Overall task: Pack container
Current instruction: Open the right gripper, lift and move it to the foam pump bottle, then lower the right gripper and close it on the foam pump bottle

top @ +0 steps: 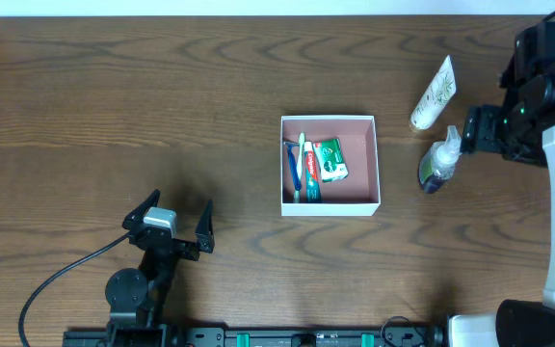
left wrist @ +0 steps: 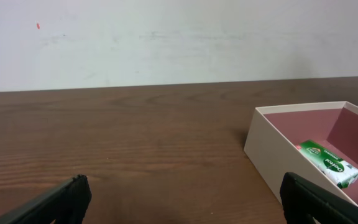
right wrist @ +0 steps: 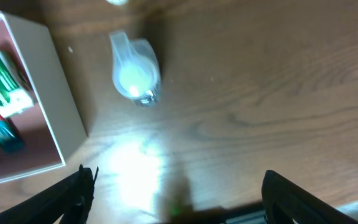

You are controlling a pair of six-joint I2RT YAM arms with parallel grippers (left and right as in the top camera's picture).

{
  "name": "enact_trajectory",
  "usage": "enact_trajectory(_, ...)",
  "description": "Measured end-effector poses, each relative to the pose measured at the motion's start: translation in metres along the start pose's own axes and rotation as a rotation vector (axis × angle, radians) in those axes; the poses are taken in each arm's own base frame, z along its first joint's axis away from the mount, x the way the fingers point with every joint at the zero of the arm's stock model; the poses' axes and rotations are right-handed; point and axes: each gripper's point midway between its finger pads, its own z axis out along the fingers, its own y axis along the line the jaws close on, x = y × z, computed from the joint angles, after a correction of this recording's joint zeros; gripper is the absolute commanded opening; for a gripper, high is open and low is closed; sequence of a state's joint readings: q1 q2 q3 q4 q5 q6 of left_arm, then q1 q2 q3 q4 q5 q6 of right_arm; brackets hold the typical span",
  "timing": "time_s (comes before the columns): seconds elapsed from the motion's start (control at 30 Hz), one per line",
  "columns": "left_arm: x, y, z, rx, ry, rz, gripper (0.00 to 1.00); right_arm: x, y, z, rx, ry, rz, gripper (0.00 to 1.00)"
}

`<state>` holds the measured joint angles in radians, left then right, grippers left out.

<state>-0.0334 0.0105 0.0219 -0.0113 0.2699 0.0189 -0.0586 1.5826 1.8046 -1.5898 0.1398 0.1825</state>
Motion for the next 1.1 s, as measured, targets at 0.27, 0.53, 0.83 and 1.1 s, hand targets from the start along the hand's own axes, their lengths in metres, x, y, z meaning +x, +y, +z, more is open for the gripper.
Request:
enact_trajectory(0.27,0.000,0.000,0.000,0.000,0.000,0.000,0.98,-0.016,0.007,0.007,-0.026,-0.058,-0.061,0.97)
enact_trajectory(0.53,0.000,0.000,0.000,0.000,0.000,0.000,0.98,-0.027,0.019,0.050,-0.049,-0.088,-0.115,0.93)
enact_trajectory(0.83,0.000,0.000,0.000,0.000,0.000,0.000,0.98,-0.041,0.039,0.079,-0.136,-0.151,-0.128,0.82)
enact_trajectory(1.1,0.000,0.000,0.000,0.000,0.000,0.000,0.98,-0.030,0.043,0.100,-0.145,-0.119,-0.135,0.70)
